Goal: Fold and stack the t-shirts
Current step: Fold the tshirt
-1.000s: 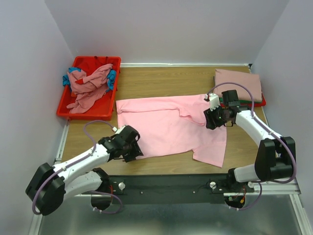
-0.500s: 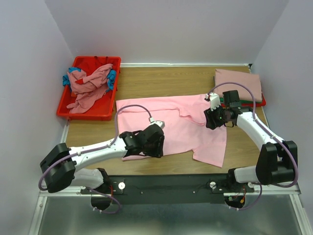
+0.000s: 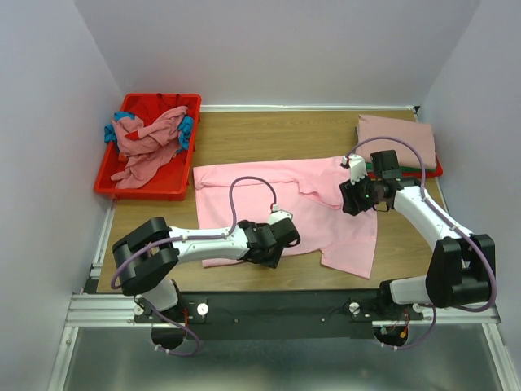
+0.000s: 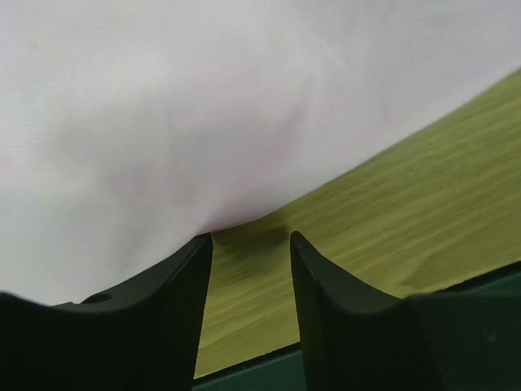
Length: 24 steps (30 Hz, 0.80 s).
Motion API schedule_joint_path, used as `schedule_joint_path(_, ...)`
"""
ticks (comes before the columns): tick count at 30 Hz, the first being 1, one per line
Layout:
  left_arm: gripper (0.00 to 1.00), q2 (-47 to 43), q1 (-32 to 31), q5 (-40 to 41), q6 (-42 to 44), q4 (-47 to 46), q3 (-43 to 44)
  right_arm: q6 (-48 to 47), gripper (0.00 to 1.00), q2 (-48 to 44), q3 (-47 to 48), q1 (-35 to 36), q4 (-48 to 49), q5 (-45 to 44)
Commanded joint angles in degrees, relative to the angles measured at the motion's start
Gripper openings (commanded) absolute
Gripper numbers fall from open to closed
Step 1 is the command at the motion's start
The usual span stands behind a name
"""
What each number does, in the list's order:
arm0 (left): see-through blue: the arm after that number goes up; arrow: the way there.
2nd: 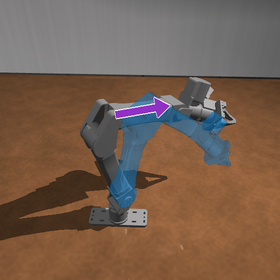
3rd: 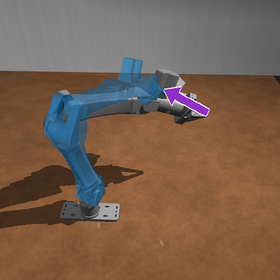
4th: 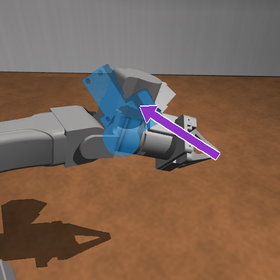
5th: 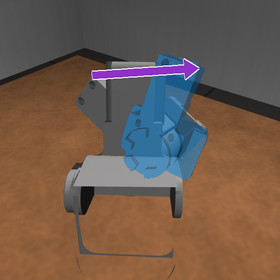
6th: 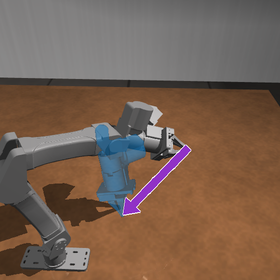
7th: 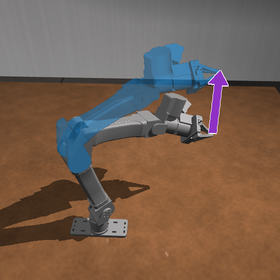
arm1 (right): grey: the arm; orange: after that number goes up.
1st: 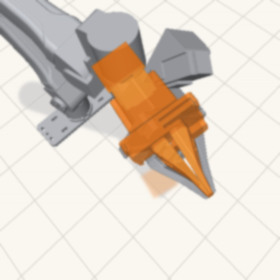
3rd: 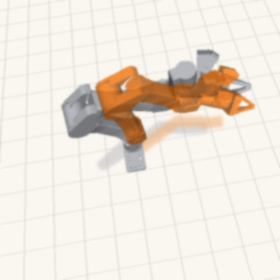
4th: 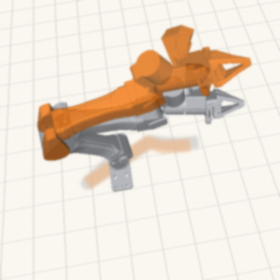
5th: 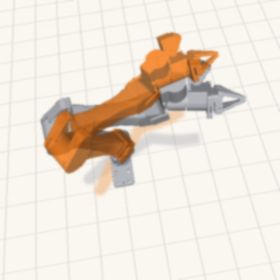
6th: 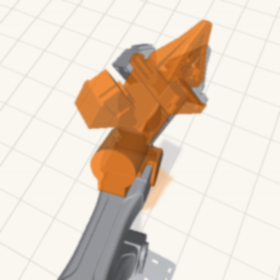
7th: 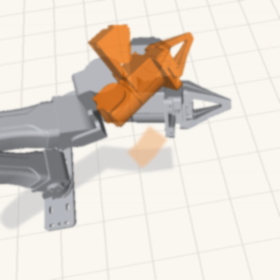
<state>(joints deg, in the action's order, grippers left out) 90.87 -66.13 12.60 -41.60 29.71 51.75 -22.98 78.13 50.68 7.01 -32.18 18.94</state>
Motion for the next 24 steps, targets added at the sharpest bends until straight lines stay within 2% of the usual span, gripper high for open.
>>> schedule_joint_path(1,0.51,0.7,-0.1,7.7,-2.6,2.8,1.5,0.0,0.59,-0.3,-0.5,-0.5,1.0,1.5)
schedule_joint_path(14,0.43,-2.7,-3.0,7.3,-1.4,3.5,2.7,0.0,0.59,0.1,-0.5,-0.5,1.0,1.5)
schedule_joint_path(24,0.44,0.1,-3.0,11.2,-1.3,3.9,3.3,0.0,0.59,0.4,-0.6,-0.5,1.0,1.5)
